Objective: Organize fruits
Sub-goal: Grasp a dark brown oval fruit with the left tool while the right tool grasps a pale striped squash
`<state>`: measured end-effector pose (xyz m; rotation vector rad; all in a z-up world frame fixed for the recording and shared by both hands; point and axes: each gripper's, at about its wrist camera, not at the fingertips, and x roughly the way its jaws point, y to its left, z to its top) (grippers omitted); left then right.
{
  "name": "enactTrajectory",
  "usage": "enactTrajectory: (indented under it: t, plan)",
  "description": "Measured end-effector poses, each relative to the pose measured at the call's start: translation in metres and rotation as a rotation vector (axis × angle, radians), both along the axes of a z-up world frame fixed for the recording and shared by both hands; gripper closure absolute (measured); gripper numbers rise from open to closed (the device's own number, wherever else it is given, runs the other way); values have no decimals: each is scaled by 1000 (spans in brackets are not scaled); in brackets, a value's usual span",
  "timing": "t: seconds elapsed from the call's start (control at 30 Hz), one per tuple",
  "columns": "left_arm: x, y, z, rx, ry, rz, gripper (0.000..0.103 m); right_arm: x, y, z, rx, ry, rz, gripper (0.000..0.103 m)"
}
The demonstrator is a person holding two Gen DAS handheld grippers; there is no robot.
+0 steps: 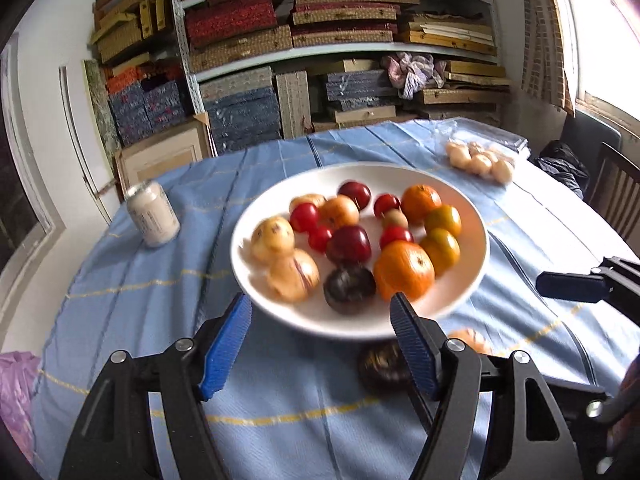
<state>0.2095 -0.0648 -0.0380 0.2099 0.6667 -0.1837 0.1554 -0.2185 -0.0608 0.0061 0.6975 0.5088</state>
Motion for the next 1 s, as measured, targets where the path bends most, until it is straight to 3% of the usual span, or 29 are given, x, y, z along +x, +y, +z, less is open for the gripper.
enactTrajectory:
  t: [0.33, 0.77, 1.0]
  plan:
    - [10, -1, -33, -21, 95, -42, 26, 15, 5, -28, -48, 86, 10, 25]
    - [6, -2, -36, -83, 159, -102, 29, 19, 8, -30, -56, 114, 38, 27]
    - [9, -4, -45, -126, 232, -154, 44, 19, 10, -33, -89, 129, 53, 27]
